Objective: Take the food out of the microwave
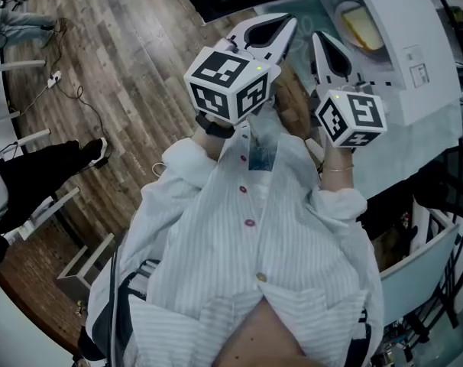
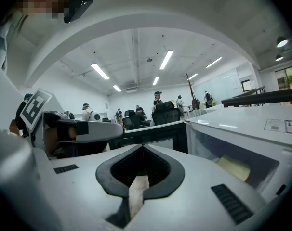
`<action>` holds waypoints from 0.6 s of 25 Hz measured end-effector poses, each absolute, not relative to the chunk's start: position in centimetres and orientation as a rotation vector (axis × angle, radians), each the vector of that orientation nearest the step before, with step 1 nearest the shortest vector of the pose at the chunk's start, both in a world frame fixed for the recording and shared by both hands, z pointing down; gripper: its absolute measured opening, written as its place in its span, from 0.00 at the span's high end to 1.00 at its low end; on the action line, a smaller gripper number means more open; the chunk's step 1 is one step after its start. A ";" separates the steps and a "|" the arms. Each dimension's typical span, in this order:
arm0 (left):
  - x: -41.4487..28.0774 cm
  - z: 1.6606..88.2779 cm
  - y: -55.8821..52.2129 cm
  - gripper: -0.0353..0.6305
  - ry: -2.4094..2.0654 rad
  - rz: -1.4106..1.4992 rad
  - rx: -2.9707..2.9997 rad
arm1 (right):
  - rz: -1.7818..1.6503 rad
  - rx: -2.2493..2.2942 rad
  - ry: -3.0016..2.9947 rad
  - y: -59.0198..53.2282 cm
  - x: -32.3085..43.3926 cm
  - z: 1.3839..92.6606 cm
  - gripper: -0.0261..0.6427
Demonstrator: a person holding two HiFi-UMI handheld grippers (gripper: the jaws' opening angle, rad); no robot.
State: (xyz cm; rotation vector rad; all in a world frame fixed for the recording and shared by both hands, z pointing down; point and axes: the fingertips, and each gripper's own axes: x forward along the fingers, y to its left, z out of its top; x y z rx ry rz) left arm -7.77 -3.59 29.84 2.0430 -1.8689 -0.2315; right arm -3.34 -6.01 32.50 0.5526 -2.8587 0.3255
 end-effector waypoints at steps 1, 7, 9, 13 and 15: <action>-8.1 29.8 -4.9 0.94 -1.859 -0.233 2.051 | 0.329 0.561 -2.855 -7.1 -3.6 32.6 0.92; -8.1 30.1 -10.8 0.94 -1.774 -0.201 2.111 | 0.349 0.672 -2.821 -12.2 -3.4 32.9 0.92; -7.9 30.4 -12.2 0.94 -1.736 -0.197 2.123 | 0.355 0.706 -2.808 -13.3 -3.2 33.0 0.92; -7.1 30.6 -14.8 0.94 -1.643 -0.178 2.176 | 0.373 0.807 -2.778 -15.3 -2.5 33.3 0.92; -6.7 30.6 -15.8 0.94 -1.588 -0.160 2.213 | 0.378 0.877 -2.762 -16.1 -2.1 33.2 0.92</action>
